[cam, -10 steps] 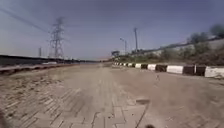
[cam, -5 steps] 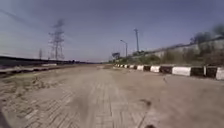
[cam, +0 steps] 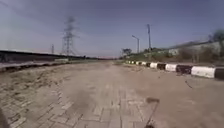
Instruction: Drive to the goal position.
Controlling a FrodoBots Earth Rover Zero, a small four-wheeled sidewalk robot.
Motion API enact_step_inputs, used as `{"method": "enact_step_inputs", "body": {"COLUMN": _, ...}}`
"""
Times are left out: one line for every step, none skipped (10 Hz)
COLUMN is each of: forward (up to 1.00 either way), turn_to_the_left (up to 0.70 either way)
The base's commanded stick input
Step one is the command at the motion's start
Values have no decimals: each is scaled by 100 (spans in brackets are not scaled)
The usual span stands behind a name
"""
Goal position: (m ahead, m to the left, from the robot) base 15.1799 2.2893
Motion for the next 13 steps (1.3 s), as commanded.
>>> {"method": "enact_step_inputs", "body": {"forward": 100, "turn_to_the_left": 0}}
{"method": "enact_step_inputs", "body": {"forward": 100, "turn_to_the_left": 0}}
{"method": "enact_step_inputs", "body": {"forward": 100, "turn_to_the_left": 0}}
{"method": "enact_step_inputs", "body": {"forward": 100, "turn_to_the_left": 0}}
{"method": "enact_step_inputs", "body": {"forward": 100, "turn_to_the_left": 0}}
{"method": "enact_step_inputs", "body": {"forward": 100, "turn_to_the_left": 0}}
{"method": "enact_step_inputs", "body": {"forward": 100, "turn_to_the_left": 0}}
{"method": "enact_step_inputs", "body": {"forward": 100, "turn_to_the_left": 0}}
{"method": "enact_step_inputs", "body": {"forward": 100, "turn_to_the_left": 0}}
{"method": "enact_step_inputs", "body": {"forward": 100, "turn_to_the_left": 0}}
{"method": "enact_step_inputs", "body": {"forward": 100, "turn_to_the_left": 0}}
{"method": "enact_step_inputs", "body": {"forward": 100, "turn_to_the_left": 0}}
{"method": "enact_step_inputs", "body": {"forward": 100, "turn_to_the_left": 0}}
